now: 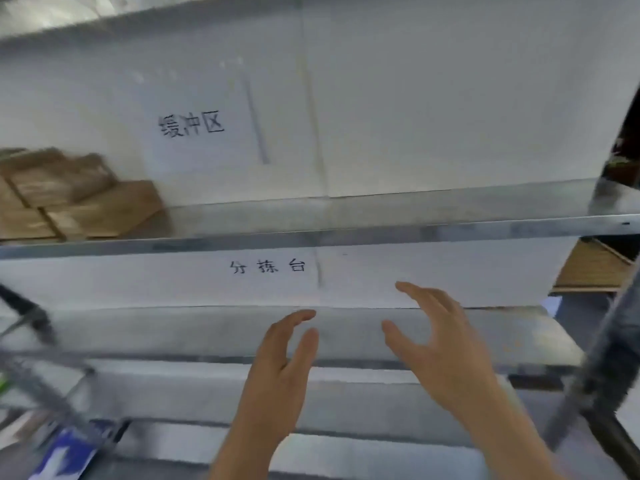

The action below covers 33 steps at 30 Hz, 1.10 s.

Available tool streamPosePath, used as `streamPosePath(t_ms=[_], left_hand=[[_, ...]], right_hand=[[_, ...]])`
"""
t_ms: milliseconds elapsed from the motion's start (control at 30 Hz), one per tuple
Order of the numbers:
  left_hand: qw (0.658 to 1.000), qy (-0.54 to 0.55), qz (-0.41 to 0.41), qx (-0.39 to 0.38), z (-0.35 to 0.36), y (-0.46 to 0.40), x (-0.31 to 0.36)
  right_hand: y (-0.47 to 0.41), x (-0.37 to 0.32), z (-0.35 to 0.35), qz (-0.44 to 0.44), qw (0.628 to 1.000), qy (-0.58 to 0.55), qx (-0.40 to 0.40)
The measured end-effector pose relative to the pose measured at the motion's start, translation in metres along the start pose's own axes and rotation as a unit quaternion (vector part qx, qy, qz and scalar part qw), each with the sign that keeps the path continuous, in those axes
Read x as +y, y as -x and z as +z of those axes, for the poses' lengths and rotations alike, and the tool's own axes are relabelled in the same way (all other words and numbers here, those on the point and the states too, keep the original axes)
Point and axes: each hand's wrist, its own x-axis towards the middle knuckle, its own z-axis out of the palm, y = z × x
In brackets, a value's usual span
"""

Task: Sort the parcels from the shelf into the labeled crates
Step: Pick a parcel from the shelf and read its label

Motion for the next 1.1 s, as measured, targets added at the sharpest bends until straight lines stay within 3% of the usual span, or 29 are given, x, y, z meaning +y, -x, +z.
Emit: streamPosePath(t_ms=[333,567,867,1100], left_hand=[[0.961,-0.020,-0.121,0.249,-0.183,0.024,-0.083],[0.934,-0.064,-0.135,0.325,-0.252,-0.020,-0.092],[0.928,-0.062,-0.142,0.338,-0.314,-0.082,-0.116],[0.945,-0.056,-0.083,0.310,-0.402,-0.149,-0.152]], right_hand=[[-0.044,-0.138,0.187,-0.153,0.963,-0.119,-0.190],[-0.104,-0.199,0.267,-0.204,0.929,-0.198,-0.238],[-0.158,-0.254,0.332,-0.222,0.921,-0.214,-0.238],[-0.188,-0.320,0.394,-0.189,0.938,-0.244,-0.156]])
